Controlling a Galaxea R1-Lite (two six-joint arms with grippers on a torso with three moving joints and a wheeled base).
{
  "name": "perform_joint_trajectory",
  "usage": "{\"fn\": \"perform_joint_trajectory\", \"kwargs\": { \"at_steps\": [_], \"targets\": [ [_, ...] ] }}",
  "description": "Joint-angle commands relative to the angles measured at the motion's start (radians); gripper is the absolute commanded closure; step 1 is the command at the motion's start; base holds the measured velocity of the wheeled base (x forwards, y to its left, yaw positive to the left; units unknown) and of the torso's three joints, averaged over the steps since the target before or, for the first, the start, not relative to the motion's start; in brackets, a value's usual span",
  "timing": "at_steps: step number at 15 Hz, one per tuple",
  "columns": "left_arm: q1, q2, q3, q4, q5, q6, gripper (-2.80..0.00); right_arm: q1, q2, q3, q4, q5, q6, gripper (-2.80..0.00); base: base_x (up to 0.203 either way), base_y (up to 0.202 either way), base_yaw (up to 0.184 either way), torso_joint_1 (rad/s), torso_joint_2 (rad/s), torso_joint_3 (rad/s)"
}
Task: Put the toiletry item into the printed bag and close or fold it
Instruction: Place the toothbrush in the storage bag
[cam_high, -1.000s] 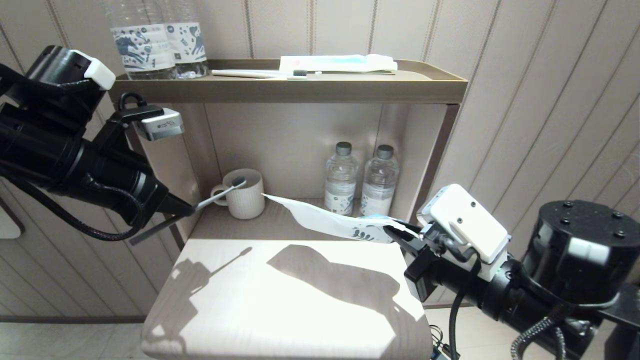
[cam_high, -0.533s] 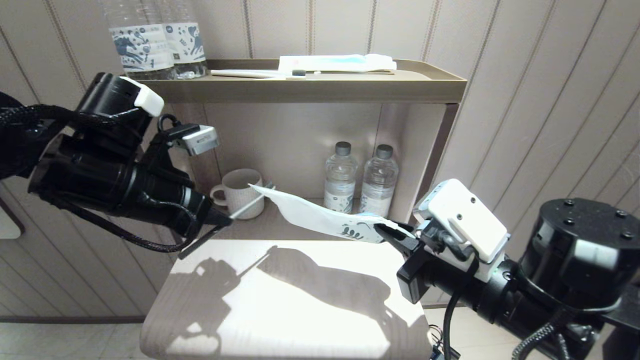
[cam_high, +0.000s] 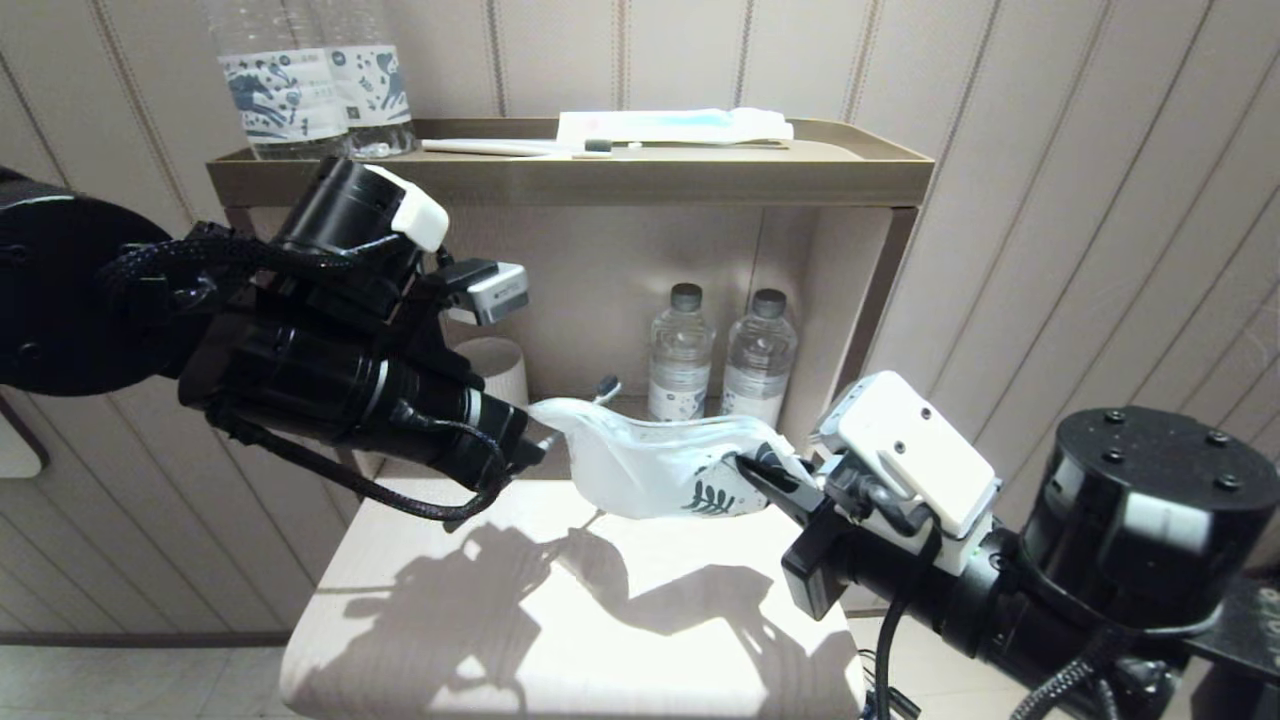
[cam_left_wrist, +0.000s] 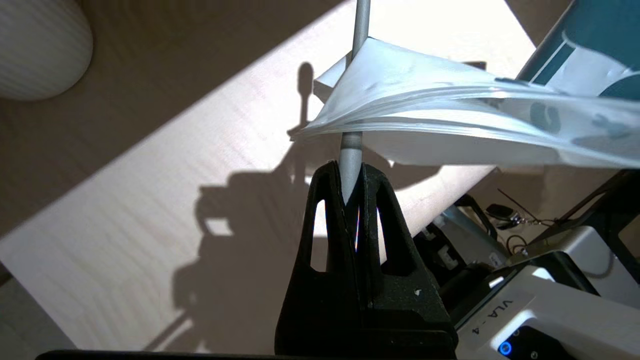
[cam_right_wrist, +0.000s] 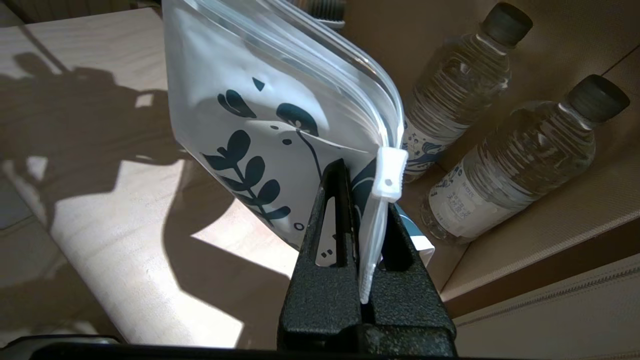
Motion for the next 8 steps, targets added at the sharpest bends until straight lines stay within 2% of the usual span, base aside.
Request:
{"fn": "perform_joint_trajectory", "kwargs": {
  "at_steps": [1, 5, 8],
  "targets": [
    [-0.020, 0.013, -0.016, 0.002, 0.002, -0.001, 0.00, 0.011, 0.004, -0.001, -0.004, -0.002, -0.002, 0.00, 0.000, 0.000, 0.000, 0.000, 0.00, 0.000],
    [-0.056, 0.022, -0.046, 0.012, 0.005, -0.003, 0.00, 0.016, 0.013, -0.004, -0.003, -0.002, -0.003, 0.00, 0.000, 0.000, 0.000, 0.000, 0.00, 0.000],
    [-0.087, 0.025, -0.043, 0.013, 0.033, -0.001, 0.00, 0.014, 0.028, -0.011, -0.004, -0.002, -0.004, 0.00, 0.000, 0.000, 0.000, 0.000, 0.00, 0.000]
  ]
}}
